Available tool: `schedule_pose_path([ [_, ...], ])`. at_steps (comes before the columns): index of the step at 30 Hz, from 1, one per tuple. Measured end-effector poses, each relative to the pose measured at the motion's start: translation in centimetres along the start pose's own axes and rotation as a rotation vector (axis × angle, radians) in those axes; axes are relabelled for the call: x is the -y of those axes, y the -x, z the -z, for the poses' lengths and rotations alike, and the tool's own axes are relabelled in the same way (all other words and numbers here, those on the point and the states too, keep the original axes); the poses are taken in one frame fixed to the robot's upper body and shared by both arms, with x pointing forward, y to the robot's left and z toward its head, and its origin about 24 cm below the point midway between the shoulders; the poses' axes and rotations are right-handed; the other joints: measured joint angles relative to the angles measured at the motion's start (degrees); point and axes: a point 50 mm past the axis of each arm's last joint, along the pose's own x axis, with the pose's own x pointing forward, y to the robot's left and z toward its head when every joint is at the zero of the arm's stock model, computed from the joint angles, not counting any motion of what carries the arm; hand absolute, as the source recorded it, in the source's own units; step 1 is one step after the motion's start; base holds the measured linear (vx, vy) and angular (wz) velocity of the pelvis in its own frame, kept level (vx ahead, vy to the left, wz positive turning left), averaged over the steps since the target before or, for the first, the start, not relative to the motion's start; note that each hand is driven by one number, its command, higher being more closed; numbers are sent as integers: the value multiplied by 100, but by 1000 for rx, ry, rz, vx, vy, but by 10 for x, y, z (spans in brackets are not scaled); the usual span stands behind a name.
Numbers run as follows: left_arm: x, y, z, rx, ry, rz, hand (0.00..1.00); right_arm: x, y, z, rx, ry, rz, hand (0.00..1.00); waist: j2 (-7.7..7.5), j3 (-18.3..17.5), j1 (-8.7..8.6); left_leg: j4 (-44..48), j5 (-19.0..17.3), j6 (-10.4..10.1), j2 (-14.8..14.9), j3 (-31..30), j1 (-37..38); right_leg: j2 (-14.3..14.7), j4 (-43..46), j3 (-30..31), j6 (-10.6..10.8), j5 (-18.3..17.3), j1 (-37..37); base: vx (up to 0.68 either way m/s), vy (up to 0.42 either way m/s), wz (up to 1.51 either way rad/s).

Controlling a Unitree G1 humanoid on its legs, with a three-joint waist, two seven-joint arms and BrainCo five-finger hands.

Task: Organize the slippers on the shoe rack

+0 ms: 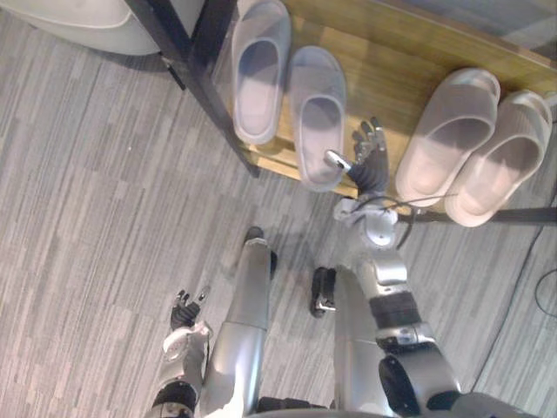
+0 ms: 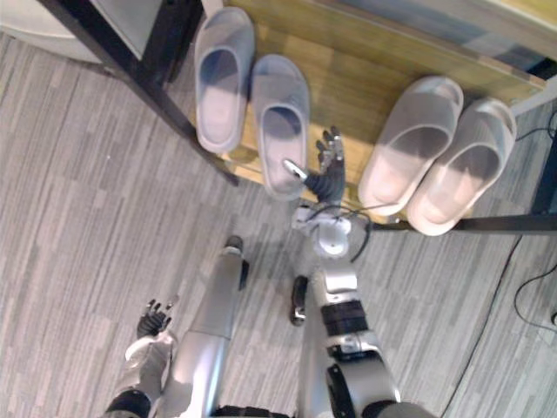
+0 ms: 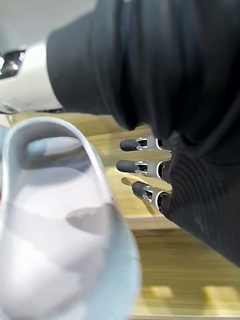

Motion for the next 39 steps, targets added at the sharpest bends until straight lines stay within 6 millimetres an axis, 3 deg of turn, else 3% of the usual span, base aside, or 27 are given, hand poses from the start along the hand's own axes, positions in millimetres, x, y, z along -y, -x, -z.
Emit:
schedule_pose_path([
  [16,10,-3,-5,8,12,0,0,-29,-34,-23,7,-333,20,0,137,64,97,178,-32,-12,-13,-12,-204,-10,229,-41,11,-32,-221,-2,8,0],
  [25,18,-4,-4,5,27,13,0,-26,-51,-35,12,-422,85,0,252,32,235,176,-19,-33,-45,-83,-267,-29,235,-116,-56,-6,-267,4,29,3],
  [34,27,-1,3,-14,44,26,0,-25,-57,-32,-17,-413,106,0,487,-100,249,148,24,-106,-29,-138,-267,-17,272,-150,-112,9,-304,-1,14,1],
  [39,29,-1,4,-18,65,23,0,-26,-52,-25,-31,-295,74,0,490,-102,197,46,38,-130,21,-79,17,10,174,-94,-142,42,-60,8,30,-6],
])
